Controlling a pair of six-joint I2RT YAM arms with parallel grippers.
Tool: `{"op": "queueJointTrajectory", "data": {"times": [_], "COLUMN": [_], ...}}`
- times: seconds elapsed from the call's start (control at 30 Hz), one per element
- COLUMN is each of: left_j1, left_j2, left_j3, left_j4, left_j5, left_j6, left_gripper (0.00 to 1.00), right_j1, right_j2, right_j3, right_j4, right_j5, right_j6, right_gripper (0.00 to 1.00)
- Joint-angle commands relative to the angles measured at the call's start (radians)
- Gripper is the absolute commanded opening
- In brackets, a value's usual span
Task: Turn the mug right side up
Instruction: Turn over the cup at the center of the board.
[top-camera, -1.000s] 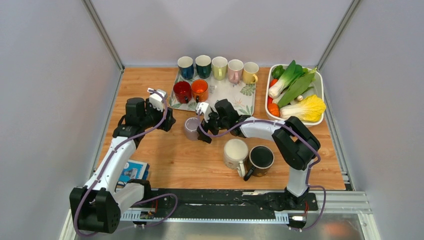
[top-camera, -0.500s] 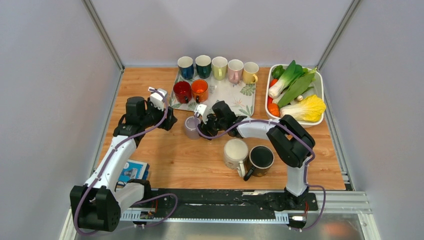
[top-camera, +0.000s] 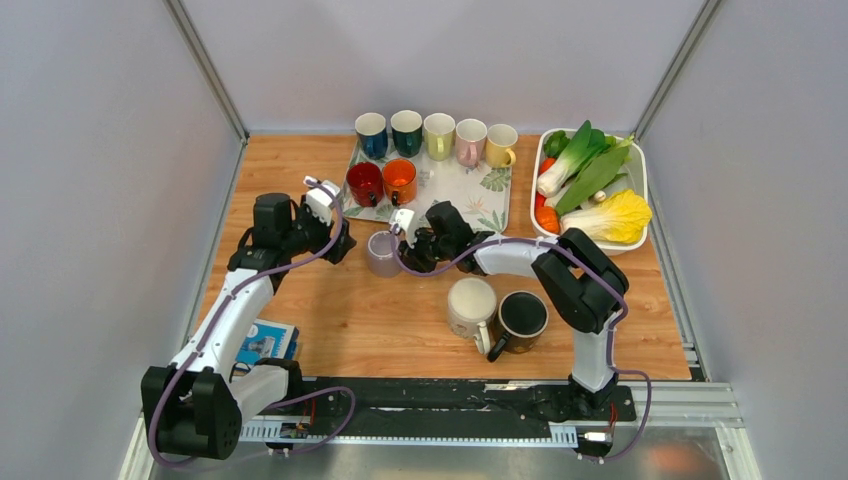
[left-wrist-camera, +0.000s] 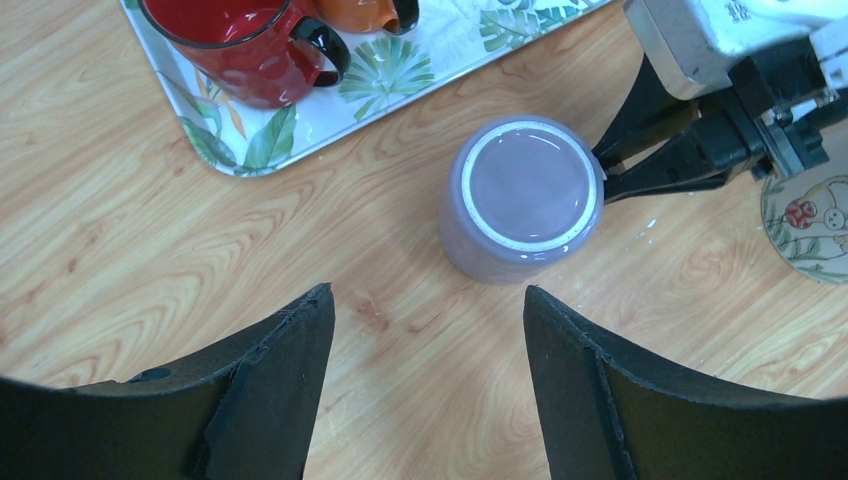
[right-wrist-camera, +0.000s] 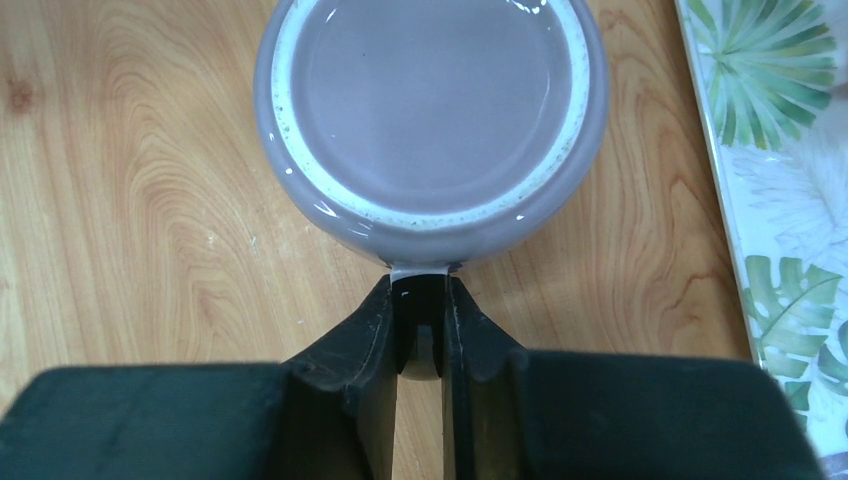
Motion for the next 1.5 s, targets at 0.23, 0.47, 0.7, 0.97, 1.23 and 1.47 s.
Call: {"op": "queueJointTrajectory", "data": {"times": [0.23, 0.47, 0.7, 0.97, 1.23, 1.47], "left_j1": [0.003, -0.055, -0.13, -0.229, -0.303, -0.307], "left_j2": [-0.086, -0.091, -0.215, -0.312, -0.215, -0.188], "left_j3": [-0.051, -0.033, -0.072, -0.17, -0.22, -0.265], "left_j4": [-0.043, -0.115, 0.018, 0.409, 0.666, 0.729], "left_j5": [0.141, 0.11, 0.061, -0.1, -0.173, -0.102], "left_j6": [0.325, 0.575, 0.699, 0.798, 0.947, 1.097], "left_gripper": [0.81, 0.79, 0.79, 0.68, 0.54, 0.56], "right_j1": [-0.09, -0.152, -0.239, -0.277, -0.279, -0.298], "right_j2": [-0.069, -0.013, 0.004, -0.029, -0.037, -0.046], "right_j3": [0.1, 0.124, 0.255, 0.284, 0.26, 0.267], "right_j4": [-0.02, 0.024, 0.202, 0.399, 0.469, 0.478], "right_j5": [-0.349, -0.517, -0.636, -0.65, -0.724, -0.735], "right_j6": [0.05, 0.235, 0.535, 0.83, 0.865, 0.883], "right_gripper": [0.0, 0.0, 0.0, 0.0, 0.0, 0.0]}}
